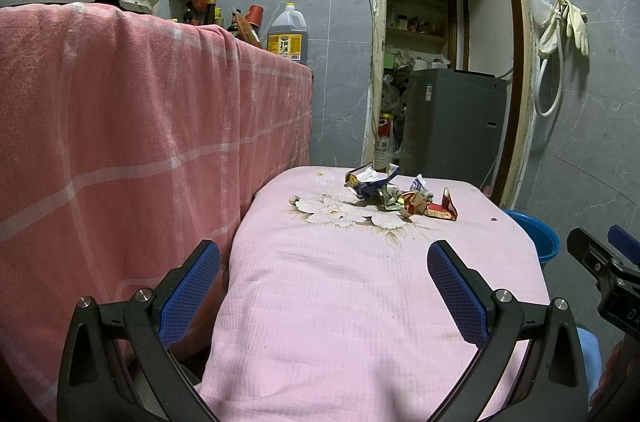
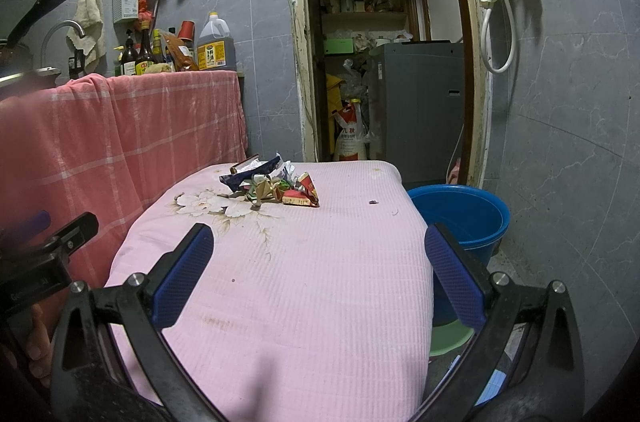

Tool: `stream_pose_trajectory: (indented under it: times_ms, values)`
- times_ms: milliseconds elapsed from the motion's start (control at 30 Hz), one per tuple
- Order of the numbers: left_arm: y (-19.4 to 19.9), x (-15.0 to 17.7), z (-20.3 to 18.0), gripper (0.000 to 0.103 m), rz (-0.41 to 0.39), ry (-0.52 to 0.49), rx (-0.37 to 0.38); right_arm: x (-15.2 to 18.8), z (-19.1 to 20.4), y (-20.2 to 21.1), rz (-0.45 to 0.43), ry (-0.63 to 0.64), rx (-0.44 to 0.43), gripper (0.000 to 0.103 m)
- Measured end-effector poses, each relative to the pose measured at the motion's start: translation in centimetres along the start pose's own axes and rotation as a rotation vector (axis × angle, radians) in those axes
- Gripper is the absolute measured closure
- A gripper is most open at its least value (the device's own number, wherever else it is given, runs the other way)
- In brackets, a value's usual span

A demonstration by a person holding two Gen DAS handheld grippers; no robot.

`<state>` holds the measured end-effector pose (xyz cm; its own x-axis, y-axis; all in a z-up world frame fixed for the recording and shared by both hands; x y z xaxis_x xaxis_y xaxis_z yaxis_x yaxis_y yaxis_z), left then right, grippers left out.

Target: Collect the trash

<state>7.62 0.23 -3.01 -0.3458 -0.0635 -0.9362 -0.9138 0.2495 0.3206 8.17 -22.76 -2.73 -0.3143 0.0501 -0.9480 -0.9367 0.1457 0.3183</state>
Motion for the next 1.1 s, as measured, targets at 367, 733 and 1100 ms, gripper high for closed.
stream_pose_trajectory:
  times_ms: [367,733,1100]
  values:
    - [0.0,0.0,0.0,0.001,-0.001,0.001,0.000,0.0,0.0,0.1,0.000,-0.001,0.000,0.000]
    - [0.0,-0.5,-0.3,0.001,-0.009,-0.006,-0.009,-0.1,0.2,-0.1,-0.011,-0.002,-0.010,0.000]
    - [-1.5,-2.8,-0.4,0.001,-0.049,-0.013,0.004,-2.0,0.4,-1.4,-0.061,0.002,-0.035,0.000]
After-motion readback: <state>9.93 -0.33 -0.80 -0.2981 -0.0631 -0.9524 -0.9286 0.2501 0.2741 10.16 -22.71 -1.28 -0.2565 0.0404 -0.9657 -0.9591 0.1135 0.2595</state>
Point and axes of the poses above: each gripper's, at about its wrist camera, not at the fingertips, and y roughly against the way its jaws point, z to its left, x to its underside, the point moved 8 cm from there along -y, roughly the way its jaws point, and after that the axes turned 14 degrees about x, right-handed, at the moved point
